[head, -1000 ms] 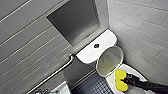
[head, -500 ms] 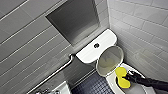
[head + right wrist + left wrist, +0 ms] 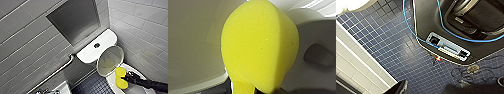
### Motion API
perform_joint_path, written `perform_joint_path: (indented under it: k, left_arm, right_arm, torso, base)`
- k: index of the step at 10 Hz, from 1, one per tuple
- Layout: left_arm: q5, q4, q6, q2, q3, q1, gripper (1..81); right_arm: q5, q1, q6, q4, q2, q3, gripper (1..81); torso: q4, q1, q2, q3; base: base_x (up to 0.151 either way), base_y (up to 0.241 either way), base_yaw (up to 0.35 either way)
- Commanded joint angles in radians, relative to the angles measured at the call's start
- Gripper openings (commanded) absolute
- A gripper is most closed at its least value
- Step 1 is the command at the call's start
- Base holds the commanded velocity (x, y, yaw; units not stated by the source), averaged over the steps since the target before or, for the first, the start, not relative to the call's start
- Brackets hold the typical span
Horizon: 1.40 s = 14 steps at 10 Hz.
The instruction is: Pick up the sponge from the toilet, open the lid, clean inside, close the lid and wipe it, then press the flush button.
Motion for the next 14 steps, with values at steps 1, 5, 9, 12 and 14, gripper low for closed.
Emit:
perform_joint_path:
  k: [1, 5, 9, 12, 14]
  left_arm:
    - [0.095, 0.001, 0.001, -0.032, -0.018, 0.033, 81.1]
    - [0.095, 0.001, 0.001, -0.034, -0.018, 0.033, 81.1]
    - [0.092, 0.002, 0.003, -0.035, -0.018, 0.033, 81.1]
    - [0.094, 0.002, 0.003, -0.035, -0.018, 0.033, 81.1]
    - [0.094, 0.002, 0.003, -0.035, -0.018, 0.033, 81.1]
  right_arm:
    - [-0.019, 0.111, 0.009, 0.011, -0.059, -0.011, 1.0]
    - [-0.033, 0.099, 0.009, 0.011, -0.021, -0.056, 1.0]
    - [-0.033, 0.1, 0.009, 0.011, -0.011, -0.068, 1.0]
    - [-0.033, 0.1, 0.009, 0.011, -0.008, -0.076, 1.0]
    - [-0.034, 0.099, 0.009, 0.011, 0.002, -0.086, 1.0]
  torso:
    - [0.0, 0.0, 0.0, 0.0]
    - [0.0, 0.0, 0.0, 0.0]
    - [0.0, 0.066, -0.103, 0.0]
    - [0.0, 0.054, -0.089, 0.0]
    - [0.0, 0.08, -0.133, 0.0]
  base:
    - [0.0, 0.0, 0.0]
    - [0.0, 0.0, 0.0]
    - [0.0, 0.0, 0.0]
    - [0.0, 0.0, 0.0]
    - [0.0, 0.0, 0.0]
